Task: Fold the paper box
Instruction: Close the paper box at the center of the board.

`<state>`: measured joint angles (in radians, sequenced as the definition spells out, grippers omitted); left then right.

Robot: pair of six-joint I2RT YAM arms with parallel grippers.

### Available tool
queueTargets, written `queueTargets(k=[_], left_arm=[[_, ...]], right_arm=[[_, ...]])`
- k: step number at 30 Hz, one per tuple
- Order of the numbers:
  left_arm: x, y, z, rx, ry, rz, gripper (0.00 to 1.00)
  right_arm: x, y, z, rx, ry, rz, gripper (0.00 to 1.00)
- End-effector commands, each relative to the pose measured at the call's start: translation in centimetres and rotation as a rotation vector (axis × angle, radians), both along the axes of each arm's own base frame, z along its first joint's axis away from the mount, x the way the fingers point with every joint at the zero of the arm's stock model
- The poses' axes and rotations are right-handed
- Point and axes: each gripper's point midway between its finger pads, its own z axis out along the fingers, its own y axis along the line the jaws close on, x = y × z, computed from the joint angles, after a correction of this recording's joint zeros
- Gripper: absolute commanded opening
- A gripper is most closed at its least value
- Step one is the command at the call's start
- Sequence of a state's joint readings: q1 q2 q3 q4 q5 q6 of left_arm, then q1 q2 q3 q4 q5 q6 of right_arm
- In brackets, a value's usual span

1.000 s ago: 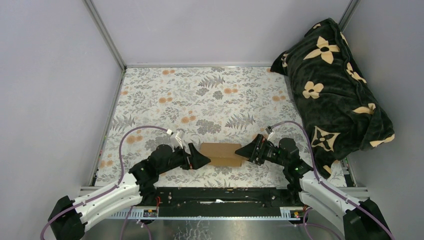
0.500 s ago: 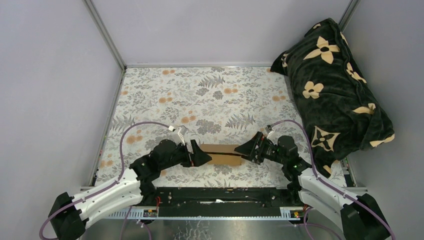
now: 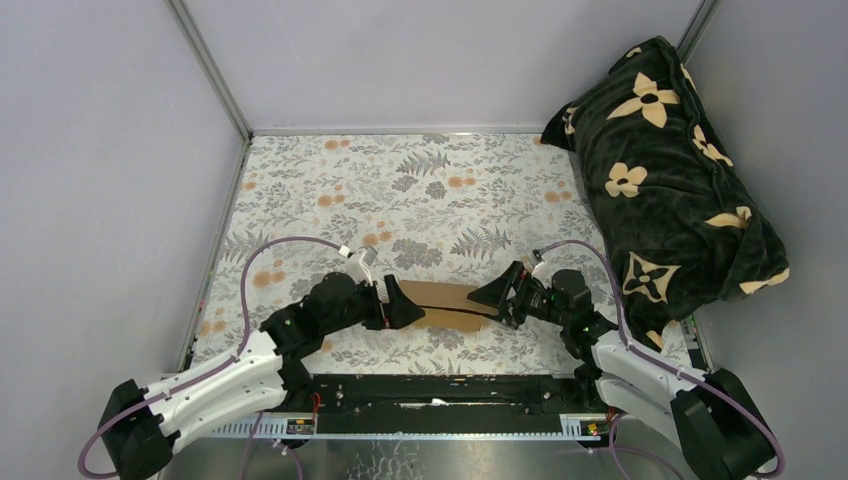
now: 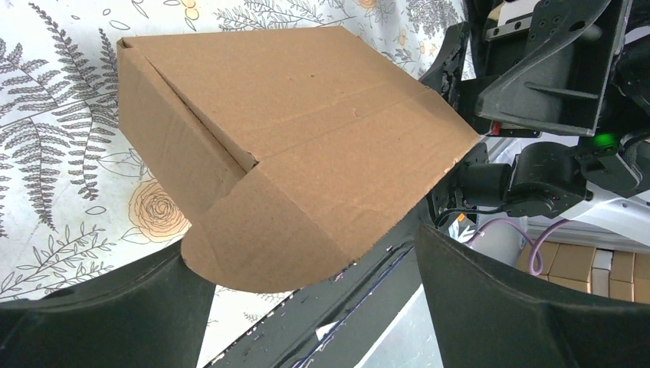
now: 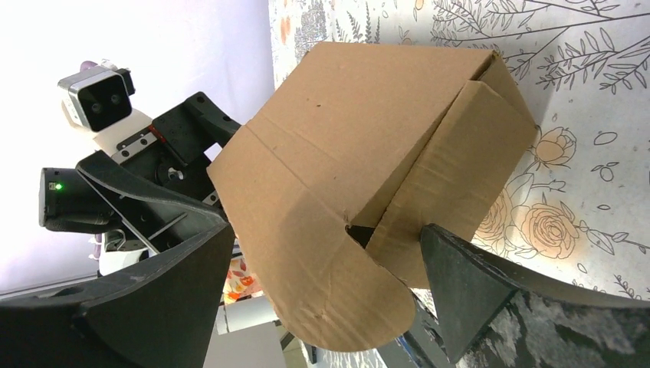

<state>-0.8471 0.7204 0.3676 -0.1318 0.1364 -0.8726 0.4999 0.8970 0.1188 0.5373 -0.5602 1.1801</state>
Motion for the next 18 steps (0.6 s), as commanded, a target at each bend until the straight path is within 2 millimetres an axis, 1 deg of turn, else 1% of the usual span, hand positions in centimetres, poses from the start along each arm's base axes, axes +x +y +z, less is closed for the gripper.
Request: queueTargets(k=[1,12,18], left_arm=[[-0.2,-2.9,6.1,-0.181,-0.096,-0.096,0.98],[0.2,-3.1,6.1,-0.165,-0.098,-0.098,0.98],[0.3,-3.2,6.2,-0.159,-0.103,-0.100,0.98]], right_arm=[[0.0,1.7,5.8,0.157,-0.098,0.081,1.00],[0.9,2.3,6.9,0.174,-0.079,0.084,1.00],[1.5,2.4,7.9,0.182,-0.078,0.088,1.00]])
